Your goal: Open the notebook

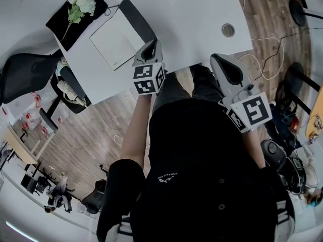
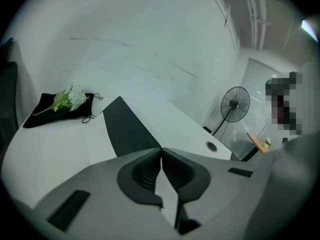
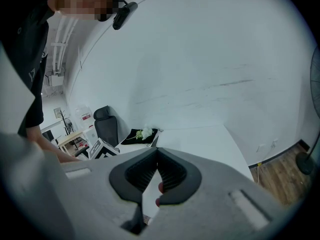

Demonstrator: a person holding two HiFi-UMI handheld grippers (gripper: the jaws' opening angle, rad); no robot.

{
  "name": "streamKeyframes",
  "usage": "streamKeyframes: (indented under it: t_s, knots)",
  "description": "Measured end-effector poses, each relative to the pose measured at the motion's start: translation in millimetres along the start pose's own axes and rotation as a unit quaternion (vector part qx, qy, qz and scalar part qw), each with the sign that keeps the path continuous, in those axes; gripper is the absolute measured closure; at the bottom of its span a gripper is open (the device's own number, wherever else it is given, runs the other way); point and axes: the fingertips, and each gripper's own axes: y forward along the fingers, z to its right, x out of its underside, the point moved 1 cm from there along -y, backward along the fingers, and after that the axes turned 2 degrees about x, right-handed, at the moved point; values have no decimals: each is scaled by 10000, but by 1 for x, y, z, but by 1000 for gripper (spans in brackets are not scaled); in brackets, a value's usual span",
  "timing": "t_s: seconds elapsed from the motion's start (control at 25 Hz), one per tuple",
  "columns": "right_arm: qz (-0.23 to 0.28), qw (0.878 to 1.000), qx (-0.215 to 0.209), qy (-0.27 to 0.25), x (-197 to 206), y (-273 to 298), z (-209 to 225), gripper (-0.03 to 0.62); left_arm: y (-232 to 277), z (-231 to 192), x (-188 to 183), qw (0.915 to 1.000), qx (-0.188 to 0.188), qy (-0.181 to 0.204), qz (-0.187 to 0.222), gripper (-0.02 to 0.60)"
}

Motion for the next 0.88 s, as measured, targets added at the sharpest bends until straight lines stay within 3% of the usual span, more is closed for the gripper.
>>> streamKeyframes:
  t_s: [0.88]
  knots:
    - [-48,9996,237,158,1,11,28,589,43,4,17,9984,233,103,-513,568]
